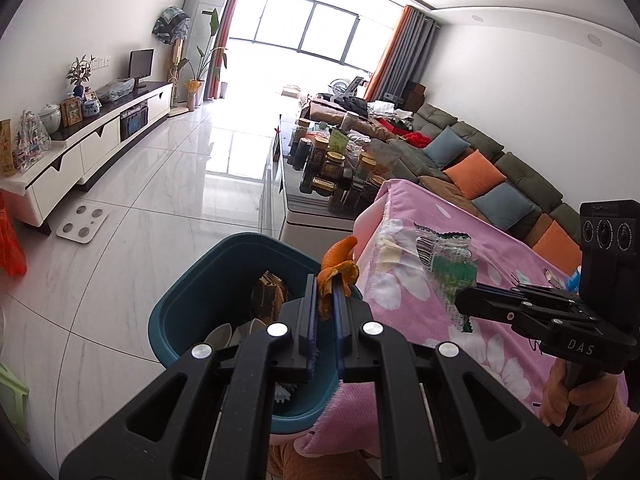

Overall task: Collect trash
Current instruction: 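Lift the orange peel and clear bag and carry both over the teal bin, then open both grippers to drop the peel and bag into the bin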

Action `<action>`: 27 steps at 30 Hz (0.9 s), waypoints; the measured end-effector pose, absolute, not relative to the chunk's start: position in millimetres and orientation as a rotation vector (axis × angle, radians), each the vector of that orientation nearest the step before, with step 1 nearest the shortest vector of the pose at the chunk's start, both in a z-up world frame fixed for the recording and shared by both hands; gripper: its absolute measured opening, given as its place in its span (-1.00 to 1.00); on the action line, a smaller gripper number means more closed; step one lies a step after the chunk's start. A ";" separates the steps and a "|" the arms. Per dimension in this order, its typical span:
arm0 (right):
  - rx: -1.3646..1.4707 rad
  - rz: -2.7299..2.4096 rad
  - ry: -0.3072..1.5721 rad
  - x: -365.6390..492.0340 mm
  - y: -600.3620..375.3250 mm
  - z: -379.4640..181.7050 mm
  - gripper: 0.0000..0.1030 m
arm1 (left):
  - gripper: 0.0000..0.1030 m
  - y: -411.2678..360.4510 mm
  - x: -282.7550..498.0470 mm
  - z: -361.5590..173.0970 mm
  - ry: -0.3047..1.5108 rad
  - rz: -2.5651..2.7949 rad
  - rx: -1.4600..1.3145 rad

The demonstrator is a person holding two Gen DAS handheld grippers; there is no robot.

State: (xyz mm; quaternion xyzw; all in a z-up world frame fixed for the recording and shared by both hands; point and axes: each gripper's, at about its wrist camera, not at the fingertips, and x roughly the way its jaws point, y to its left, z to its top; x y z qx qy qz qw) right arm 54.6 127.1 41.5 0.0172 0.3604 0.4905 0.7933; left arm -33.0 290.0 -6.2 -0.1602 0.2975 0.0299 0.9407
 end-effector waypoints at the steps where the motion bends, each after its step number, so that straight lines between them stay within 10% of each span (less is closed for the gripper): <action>1: 0.034 1.059 0.777 54.7 129.7 41.4 -0.94 | -0.86 291.8 -33.7 -6.3 0.607 0.065 -0.329; 27: -0.011 1.104 0.837 66.4 184.1 29.1 -0.94 | -0.86 313.5 -28.0 -21.1 0.626 0.161 -0.379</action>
